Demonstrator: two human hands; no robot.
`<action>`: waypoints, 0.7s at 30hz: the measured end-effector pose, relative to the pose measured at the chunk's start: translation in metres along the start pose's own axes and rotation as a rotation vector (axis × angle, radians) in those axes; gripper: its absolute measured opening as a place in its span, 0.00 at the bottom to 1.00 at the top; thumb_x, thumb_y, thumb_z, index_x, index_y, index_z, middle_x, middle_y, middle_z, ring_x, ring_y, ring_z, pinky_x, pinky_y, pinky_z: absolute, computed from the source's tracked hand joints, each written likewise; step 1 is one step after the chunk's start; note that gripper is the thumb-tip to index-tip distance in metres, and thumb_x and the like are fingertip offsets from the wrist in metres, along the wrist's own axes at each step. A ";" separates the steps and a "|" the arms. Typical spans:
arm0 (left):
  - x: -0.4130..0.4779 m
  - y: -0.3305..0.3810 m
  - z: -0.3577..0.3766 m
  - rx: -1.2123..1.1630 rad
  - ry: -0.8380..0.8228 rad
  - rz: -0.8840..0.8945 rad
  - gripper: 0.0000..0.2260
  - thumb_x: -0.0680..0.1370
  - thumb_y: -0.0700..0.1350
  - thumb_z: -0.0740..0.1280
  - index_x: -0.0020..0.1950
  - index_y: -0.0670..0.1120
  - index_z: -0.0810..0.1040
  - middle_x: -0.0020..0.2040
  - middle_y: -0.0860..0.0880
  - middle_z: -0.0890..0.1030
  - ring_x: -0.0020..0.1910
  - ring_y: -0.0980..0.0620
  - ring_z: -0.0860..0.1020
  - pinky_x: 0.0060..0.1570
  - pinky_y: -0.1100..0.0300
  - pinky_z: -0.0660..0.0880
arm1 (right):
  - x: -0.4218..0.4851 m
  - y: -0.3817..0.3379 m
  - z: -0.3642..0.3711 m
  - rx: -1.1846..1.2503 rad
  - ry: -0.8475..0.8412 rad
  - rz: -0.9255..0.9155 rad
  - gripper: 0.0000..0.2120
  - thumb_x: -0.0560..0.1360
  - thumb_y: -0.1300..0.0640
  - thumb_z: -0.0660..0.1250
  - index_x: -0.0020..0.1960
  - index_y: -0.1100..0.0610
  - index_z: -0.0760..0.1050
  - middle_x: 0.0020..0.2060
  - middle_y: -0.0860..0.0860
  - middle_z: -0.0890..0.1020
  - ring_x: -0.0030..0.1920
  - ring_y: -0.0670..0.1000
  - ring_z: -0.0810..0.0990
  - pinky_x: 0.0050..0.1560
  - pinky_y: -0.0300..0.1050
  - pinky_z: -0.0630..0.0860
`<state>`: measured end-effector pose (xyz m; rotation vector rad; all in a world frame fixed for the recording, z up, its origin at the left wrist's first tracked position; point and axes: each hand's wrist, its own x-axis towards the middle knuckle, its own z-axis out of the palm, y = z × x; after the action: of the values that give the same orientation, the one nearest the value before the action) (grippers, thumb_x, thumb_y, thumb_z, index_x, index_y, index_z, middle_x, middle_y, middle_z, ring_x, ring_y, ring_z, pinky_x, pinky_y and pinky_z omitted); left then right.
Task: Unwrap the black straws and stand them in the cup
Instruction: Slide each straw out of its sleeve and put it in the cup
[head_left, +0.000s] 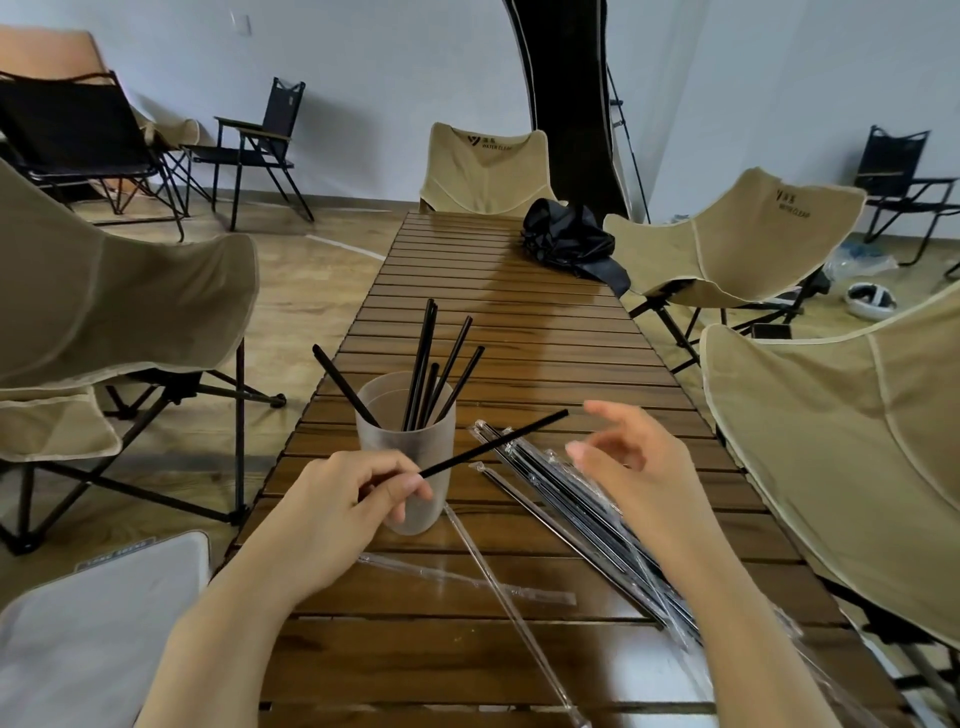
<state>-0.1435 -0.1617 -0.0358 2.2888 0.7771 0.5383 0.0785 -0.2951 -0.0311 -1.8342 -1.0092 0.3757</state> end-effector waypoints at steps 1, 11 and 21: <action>0.000 0.000 0.001 0.009 -0.011 0.007 0.09 0.79 0.49 0.61 0.43 0.59 0.79 0.38 0.60 0.79 0.41 0.63 0.78 0.42 0.70 0.70 | -0.001 -0.005 0.003 0.103 -0.059 -0.036 0.17 0.73 0.55 0.69 0.61 0.49 0.74 0.39 0.47 0.84 0.38 0.41 0.80 0.41 0.35 0.76; -0.004 -0.006 -0.006 0.101 0.142 0.070 0.05 0.75 0.54 0.65 0.45 0.66 0.77 0.38 0.65 0.81 0.45 0.68 0.78 0.43 0.70 0.72 | -0.001 -0.010 0.015 0.273 -0.025 -0.140 0.07 0.76 0.65 0.65 0.45 0.55 0.79 0.35 0.51 0.84 0.32 0.46 0.81 0.37 0.36 0.78; 0.001 0.000 -0.009 0.212 0.528 0.155 0.11 0.74 0.47 0.67 0.55 0.53 0.81 0.49 0.56 0.78 0.48 0.59 0.76 0.47 0.70 0.69 | -0.002 -0.031 0.000 0.852 0.206 -0.233 0.06 0.74 0.62 0.65 0.46 0.57 0.80 0.36 0.51 0.81 0.37 0.48 0.76 0.42 0.41 0.75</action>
<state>-0.1476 -0.1568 -0.0299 2.4406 0.9413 1.2153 0.0625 -0.2903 -0.0048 -0.9554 -0.7407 0.3847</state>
